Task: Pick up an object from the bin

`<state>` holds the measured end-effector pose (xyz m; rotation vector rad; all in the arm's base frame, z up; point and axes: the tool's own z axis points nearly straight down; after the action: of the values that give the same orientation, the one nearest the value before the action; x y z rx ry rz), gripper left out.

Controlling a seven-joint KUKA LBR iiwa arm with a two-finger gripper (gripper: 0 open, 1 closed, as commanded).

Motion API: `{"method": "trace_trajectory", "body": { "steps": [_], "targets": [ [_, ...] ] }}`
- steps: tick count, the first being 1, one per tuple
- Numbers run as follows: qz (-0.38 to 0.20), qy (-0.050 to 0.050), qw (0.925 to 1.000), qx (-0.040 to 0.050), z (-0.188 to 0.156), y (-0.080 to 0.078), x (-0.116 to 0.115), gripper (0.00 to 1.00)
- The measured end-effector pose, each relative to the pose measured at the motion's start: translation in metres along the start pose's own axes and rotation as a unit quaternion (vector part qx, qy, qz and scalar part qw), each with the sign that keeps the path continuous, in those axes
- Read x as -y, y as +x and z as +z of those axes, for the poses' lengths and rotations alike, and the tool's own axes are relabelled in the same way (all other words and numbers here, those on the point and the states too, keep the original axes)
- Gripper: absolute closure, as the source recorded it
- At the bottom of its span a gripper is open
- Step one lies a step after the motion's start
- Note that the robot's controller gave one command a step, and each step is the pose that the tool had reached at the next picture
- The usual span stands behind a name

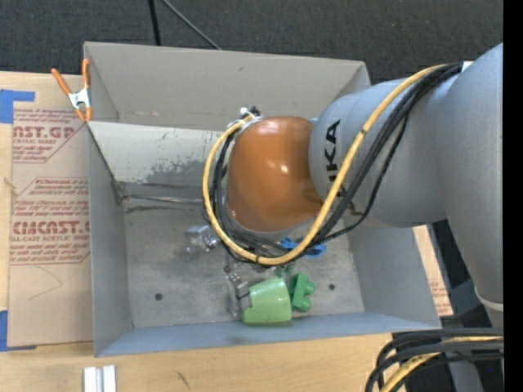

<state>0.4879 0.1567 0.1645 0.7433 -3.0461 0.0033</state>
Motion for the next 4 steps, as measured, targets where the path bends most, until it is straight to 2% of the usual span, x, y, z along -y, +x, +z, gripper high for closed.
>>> {"method": "trace_trajectory", "body": {
  "steps": [1, 2, 3, 4],
  "targets": [
    [-0.255, 0.000, 0.9670, 0.0012, 0.066, 0.031, 0.090, 0.00],
    [-0.399, -0.001, 0.9169, 0.0032, 0.094, 0.052, 0.091, 0.00],
    [-0.732, 0.001, 0.6817, 0.0035, 0.091, 0.048, 0.078, 0.00],
    [-0.731, 0.000, 0.6823, 0.0037, 0.091, 0.048, 0.077, 1.00]
  ]
}}
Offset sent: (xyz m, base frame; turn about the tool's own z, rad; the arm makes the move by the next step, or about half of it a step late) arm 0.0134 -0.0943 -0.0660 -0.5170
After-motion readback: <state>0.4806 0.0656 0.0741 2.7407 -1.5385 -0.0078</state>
